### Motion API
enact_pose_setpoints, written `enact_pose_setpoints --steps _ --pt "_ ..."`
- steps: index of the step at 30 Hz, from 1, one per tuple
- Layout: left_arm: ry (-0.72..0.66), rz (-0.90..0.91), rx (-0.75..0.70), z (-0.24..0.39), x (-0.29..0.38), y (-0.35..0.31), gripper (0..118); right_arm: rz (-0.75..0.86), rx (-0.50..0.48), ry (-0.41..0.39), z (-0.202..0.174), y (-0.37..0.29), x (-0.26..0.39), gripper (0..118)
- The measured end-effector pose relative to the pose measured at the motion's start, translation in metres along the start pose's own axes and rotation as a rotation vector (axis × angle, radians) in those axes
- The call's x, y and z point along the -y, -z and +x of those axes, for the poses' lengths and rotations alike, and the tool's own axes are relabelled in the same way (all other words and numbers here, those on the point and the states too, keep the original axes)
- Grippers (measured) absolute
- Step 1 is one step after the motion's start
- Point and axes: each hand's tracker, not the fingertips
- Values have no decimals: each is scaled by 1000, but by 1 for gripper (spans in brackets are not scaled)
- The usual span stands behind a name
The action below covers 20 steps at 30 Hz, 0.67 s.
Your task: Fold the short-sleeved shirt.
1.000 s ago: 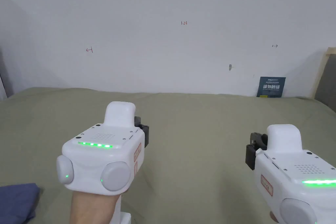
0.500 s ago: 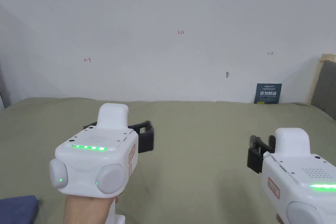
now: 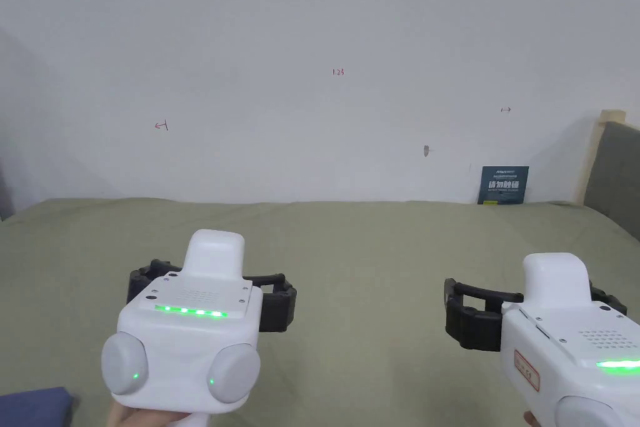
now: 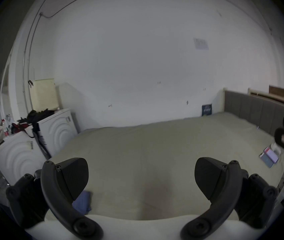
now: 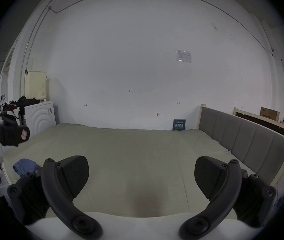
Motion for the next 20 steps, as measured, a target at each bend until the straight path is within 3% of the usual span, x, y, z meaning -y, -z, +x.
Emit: enact_pose_setpoints --steps 2,7,11,13,15,16,20 --pt "-79 -18 36 -5 -2 0 118 -10 -3 7 -1 0 1 118" --pt "-90 -62 30 -9 -12 -4 118 -19 -18 26 -2 -4 1 118" --pt "-165 -56 158 -16 -11 -11 118 -18 -24 35 -2 -6 0 118" --pt "-142 -48 132 -14 -12 -14 118 -15 -29 38 -3 -8 0 118" --pt "-50 -67 17 -3 -13 -13 118 -5 -25 37 -4 -10 -2 118" --pt "5 37 37 -1 -7 -15 118 -2 -30 36 -4 -11 -2 118" --pt "-120 101 162 -8 -5 -16 118 38 -18 20 -8 -20 -2 118"
